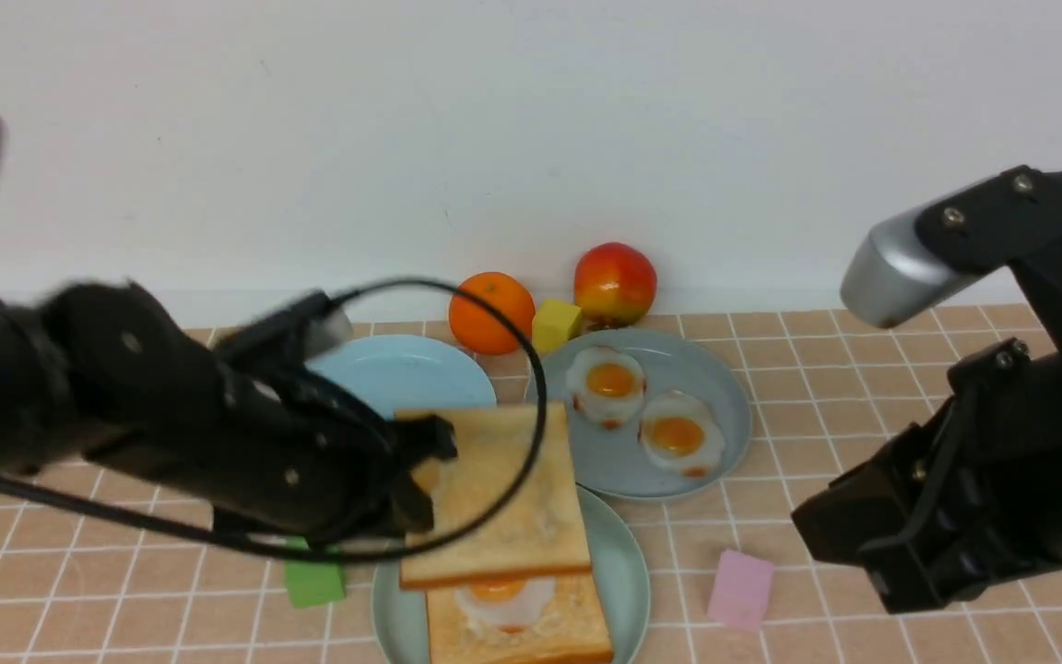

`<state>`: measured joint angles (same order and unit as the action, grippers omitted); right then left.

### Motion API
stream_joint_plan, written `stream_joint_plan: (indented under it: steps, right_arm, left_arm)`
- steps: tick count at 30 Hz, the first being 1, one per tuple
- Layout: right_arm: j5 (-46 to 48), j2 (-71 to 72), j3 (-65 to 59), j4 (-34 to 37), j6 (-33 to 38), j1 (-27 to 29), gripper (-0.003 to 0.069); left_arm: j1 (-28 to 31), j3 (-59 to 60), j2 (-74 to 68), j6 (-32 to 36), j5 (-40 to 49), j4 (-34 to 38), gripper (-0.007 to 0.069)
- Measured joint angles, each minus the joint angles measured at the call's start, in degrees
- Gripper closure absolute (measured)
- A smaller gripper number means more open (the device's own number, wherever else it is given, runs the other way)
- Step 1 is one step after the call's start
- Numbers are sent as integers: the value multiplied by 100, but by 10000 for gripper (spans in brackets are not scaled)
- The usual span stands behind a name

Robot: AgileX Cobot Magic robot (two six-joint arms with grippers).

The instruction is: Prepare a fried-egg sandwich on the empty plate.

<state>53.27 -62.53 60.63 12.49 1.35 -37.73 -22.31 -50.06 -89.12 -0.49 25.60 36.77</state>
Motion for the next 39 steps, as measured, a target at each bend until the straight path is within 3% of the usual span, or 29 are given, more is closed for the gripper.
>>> stream_joint_plan:
  steps: [11,17,18,21,27,31,34,36,39]
  right_arm:
    - [44,-5,-5,80,0,0,419]
    - [45,-5,-5,103,0,0,419]
    - [45,-5,-5,103,0,0,419]
    - [39,2,-5,108,0,0,433]
    - [-228,330,-10,-345,-353,0,538]
    - [-332,924,-10,-1542,-1202,0,659]
    - [-333,1369,-18,-2241,-1702,0,673]
    - [-374,1589,-65,-2340,-1805,0,673]
    - [-670,2400,-526,-2402,-1912,0,673]
  left_arm:
    - [-260,51,-931,-119,-339,552,570]
    - [-260,51,-804,-134,-261,558,402]
    - [-260,51,-669,-134,-162,531,330]
    - [-254,51,-383,-140,59,332,230]
    - [35,51,661,-140,768,-221,133]
    - [310,51,1744,-62,1174,-415,141]
    - [339,51,2547,156,1429,-421,191]
    - [339,51,2831,247,1566,-360,225]
    - [343,51,3509,559,2085,-107,380]
